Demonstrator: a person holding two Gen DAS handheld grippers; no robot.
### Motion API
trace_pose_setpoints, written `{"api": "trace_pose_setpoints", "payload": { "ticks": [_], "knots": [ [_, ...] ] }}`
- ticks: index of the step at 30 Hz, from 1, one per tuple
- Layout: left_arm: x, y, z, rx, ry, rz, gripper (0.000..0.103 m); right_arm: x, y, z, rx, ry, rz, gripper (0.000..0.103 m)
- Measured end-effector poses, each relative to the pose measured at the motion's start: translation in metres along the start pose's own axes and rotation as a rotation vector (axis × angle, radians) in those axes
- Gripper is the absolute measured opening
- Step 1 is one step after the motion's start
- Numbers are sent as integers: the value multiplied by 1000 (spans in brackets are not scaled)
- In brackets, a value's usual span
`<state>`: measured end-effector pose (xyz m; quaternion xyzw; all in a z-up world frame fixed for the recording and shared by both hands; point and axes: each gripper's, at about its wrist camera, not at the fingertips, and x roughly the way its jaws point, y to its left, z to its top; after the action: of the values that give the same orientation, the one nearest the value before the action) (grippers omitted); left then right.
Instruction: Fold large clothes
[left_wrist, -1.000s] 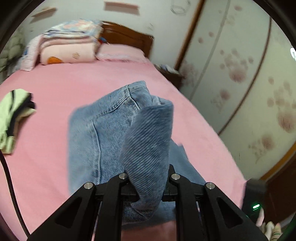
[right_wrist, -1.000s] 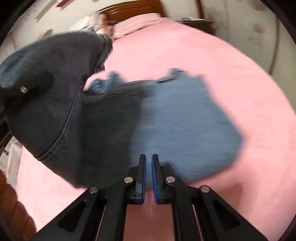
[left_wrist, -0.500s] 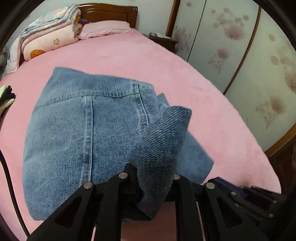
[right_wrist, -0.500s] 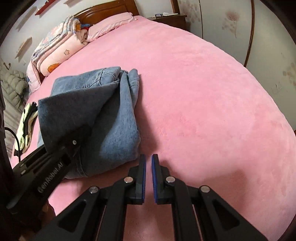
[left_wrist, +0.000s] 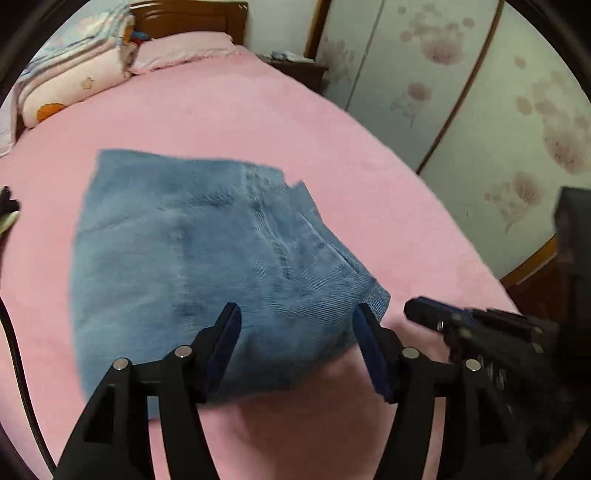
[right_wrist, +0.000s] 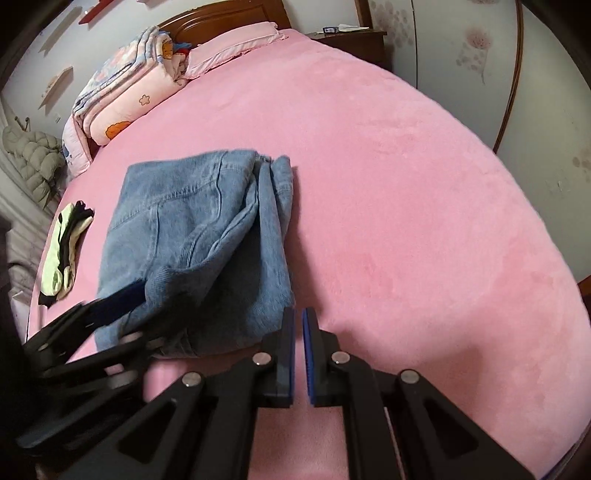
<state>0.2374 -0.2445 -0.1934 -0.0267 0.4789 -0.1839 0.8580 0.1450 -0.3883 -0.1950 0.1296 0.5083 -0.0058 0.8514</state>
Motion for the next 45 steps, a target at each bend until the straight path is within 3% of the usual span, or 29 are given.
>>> {"api": "trace_pose_setpoints", "payload": {
  "ticks": [3,5,7,9,14,18,20,22,25,29,35,38,41,45],
  "knots": [
    [-41,24,3,-67,-71,50,73,-15,6,13,-12,-25,20,7],
    [-58,54,1,-129,-104,112,78,-22,12,20,-11,-36,53,21],
    [-62,81,-4,-178,-102,179,82,-22,20,26,-10,-31,89,65],
    [-56,110,-9,-238,-63,253,82,-14,30,30,-26,-15,112,73],
    [-24,155,-24,-369,-3,282,82,16,54,31,-96,43,86,73],
    [-3,162,-27,-359,29,297,82,43,63,29,-138,97,60,70],
    [8,162,-28,-351,34,290,82,51,64,29,-154,113,49,54],
    [13,160,-25,-343,27,282,82,55,67,30,-190,112,32,28],
    [14,150,-19,-325,28,286,82,37,66,32,-212,37,66,22],
    [17,140,-17,-306,16,244,82,7,53,29,-204,-79,83,21],
    [41,116,-17,-189,40,297,82,66,12,-2,-100,42,9,21],
    [51,110,-17,-145,37,338,82,79,7,-9,-69,42,1,22],
    [51,114,-13,-175,51,323,83,77,11,-7,-77,46,-19,23],
    [43,125,-8,-230,86,293,86,63,17,-1,-109,54,-41,31]
  ]
}}
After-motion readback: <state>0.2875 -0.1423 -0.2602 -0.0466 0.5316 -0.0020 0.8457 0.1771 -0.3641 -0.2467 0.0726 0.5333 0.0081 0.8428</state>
